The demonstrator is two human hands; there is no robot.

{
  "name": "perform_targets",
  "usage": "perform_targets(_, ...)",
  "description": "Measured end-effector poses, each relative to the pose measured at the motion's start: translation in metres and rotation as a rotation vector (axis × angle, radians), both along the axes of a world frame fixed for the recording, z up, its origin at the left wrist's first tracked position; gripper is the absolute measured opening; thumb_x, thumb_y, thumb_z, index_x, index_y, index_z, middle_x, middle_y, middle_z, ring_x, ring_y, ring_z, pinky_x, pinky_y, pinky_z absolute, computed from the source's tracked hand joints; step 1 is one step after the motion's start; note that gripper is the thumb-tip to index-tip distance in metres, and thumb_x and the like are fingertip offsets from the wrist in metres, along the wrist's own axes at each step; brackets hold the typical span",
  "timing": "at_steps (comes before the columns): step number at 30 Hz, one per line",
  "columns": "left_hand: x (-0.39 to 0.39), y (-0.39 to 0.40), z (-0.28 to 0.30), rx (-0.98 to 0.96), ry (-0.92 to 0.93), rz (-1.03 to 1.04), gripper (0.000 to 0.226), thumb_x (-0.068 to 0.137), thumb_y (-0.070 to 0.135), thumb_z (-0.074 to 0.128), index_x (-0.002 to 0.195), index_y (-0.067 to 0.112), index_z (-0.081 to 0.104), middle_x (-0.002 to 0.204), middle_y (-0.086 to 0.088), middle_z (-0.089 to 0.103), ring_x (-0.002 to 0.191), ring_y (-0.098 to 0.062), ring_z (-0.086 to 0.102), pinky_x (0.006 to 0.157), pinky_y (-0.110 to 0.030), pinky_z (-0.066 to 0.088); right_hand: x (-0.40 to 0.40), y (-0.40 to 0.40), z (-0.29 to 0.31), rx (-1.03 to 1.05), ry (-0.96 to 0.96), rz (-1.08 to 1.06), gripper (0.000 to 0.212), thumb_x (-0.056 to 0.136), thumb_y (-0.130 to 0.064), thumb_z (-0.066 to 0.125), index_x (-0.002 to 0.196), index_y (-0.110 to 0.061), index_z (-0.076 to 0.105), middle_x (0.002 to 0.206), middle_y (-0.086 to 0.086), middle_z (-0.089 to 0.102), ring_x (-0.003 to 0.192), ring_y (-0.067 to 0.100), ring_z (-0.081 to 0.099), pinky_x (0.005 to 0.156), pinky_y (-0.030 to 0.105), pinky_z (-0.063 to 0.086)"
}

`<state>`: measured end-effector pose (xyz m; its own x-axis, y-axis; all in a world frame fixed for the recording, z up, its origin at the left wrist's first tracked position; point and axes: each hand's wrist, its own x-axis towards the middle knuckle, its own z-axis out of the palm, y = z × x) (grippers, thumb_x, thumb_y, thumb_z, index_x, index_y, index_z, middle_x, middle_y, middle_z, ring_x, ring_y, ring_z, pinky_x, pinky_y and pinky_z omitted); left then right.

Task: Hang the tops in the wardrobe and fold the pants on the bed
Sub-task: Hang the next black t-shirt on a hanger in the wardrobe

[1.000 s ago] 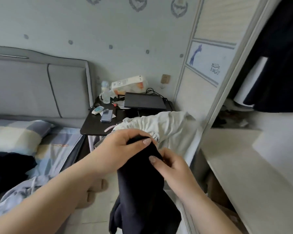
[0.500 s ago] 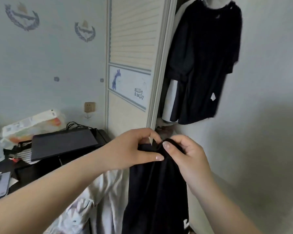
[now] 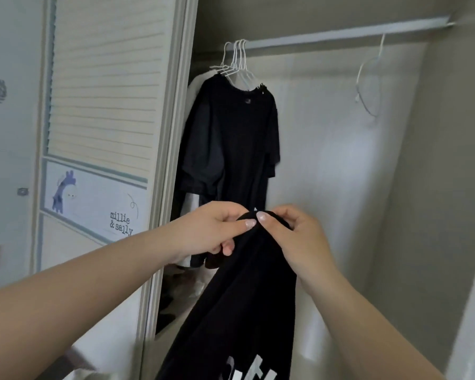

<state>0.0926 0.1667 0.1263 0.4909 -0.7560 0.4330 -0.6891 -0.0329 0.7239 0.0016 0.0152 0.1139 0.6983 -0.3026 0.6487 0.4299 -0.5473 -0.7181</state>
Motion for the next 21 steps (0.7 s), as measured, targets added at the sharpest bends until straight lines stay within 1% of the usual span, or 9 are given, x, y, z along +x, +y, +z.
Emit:
perform_targets(3, 0.013, -0.028, 0.024, -0.086, 0.0, 0.01, 0.027, 0.085, 0.043, 0.064, 0.079, 0.017, 0.06, 0.058, 0.012, 0.055, 0.059, -0.002, 0.057, 0.059, -0.016, 0.051, 0.01, -0.021, 0.027, -0.035, -0.062, -0.015, 0.01, 0.083, -0.035, 0.068, 0.075, -0.029, 0.069, 0.078, -0.012, 0.071, 0.074, 0.0, 0.066, 0.062, 0.009, 0.047)
perform_targets(5, 0.021, -0.046, 0.035, -0.14, -0.018, 0.031, 0.031, 0.083, 0.042, 0.067, 0.083, 0.011, 0.063, 0.064, 0.009, 0.062, 0.068, -0.003, 0.063, 0.074, -0.024, 0.057, 0.017, -0.034, 0.043, -0.06, -0.085, -0.025, 0.008, 0.085, -0.032, 0.067, 0.077, -0.029, 0.069, 0.08, -0.015, 0.071, 0.077, -0.002, 0.066, 0.063, 0.007, 0.046)
perform_targets(7, 0.031, -0.064, 0.046, -0.232, -0.056, 0.064, 0.032, 0.084, 0.04, 0.068, 0.083, 0.008, 0.065, 0.069, 0.006, 0.066, 0.073, -0.004, 0.066, 0.082, -0.031, 0.057, 0.024, -0.048, 0.058, -0.079, -0.098, -0.039, 0.007, 0.086, -0.031, 0.066, 0.081, -0.029, 0.07, 0.082, -0.014, 0.072, 0.08, -0.002, 0.066, 0.069, 0.01, 0.048)
perform_targets(10, 0.042, -0.087, 0.061, -0.39, -0.105, 0.119, 0.025, 0.087, 0.037, 0.064, 0.065, 0.025, 0.062, 0.059, 0.009, 0.058, 0.06, -0.006, 0.056, 0.068, -0.033, 0.05, 0.034, -0.065, 0.079, -0.144, -0.077, -0.046, 0.007, 0.088, -0.031, 0.063, 0.083, -0.032, 0.068, 0.085, -0.013, 0.072, 0.082, -0.002, 0.065, 0.075, 0.016, 0.049)
perform_targets(13, 0.051, -0.112, 0.071, -0.481, -0.109, 0.112, 0.031, 0.09, 0.036, 0.061, 0.061, 0.027, 0.055, 0.056, 0.01, 0.048, 0.057, -0.01, 0.043, 0.059, -0.031, 0.037, 0.038, -0.08, 0.101, -0.256, -0.084, -0.168, 0.008, 0.087, -0.038, 0.062, 0.08, -0.034, 0.064, 0.081, -0.009, 0.067, 0.076, -0.001, 0.061, 0.068, 0.01, 0.045)
perform_targets(15, 0.056, -0.128, 0.08, -0.514, -0.086, 0.096, 0.028, 0.091, 0.037, 0.06, 0.067, 0.022, 0.057, 0.06, 0.006, 0.05, 0.059, -0.012, 0.044, 0.06, -0.032, 0.039, 0.038, -0.096, 0.126, -0.334, -0.207, -0.323, 0.004, 0.087, -0.037, 0.061, 0.09, -0.034, 0.06, 0.097, -0.009, 0.06, 0.086, -0.002, 0.056, 0.072, 0.004, 0.039)
perform_targets(16, 0.059, -0.135, 0.084, -0.528, -0.068, 0.091, 0.027, 0.091, 0.037, 0.06, 0.07, 0.02, 0.059, 0.063, 0.004, 0.052, 0.061, -0.014, 0.045, 0.062, -0.033, 0.04, 0.038, -0.104, 0.14, -0.366, -0.275, -0.392, 0.013, 0.088, -0.036, 0.061, 0.1, -0.032, 0.059, 0.108, -0.007, 0.055, 0.097, 0.0, 0.054, 0.078, 0.006, 0.037)
perform_targets(18, 0.067, -0.151, 0.094, -0.57, -0.021, 0.071, 0.027, 0.091, 0.038, 0.06, 0.072, 0.018, 0.06, 0.067, 0.0, 0.053, 0.064, -0.015, 0.047, 0.067, -0.035, 0.042, 0.038, -0.123, 0.174, -0.371, -0.348, -0.495, 0.031, 0.089, -0.034, 0.059, 0.119, -0.027, 0.054, 0.127, -0.003, 0.044, 0.119, 0.01, 0.045, 0.091, 0.016, 0.032)
perform_targets(21, 0.081, -0.172, 0.115, -0.615, 0.076, 0.029, 0.03, 0.091, 0.039, 0.059, 0.066, 0.022, 0.057, 0.067, 0.002, 0.053, 0.067, -0.015, 0.05, 0.071, -0.037, 0.047, 0.045, -0.148, 0.221, -0.327, -0.292, -0.621, 0.054, 0.089, -0.038, 0.057, 0.138, -0.025, 0.038, 0.142, 0.004, 0.028, 0.132, 0.023, 0.033, 0.098, 0.028, 0.033)
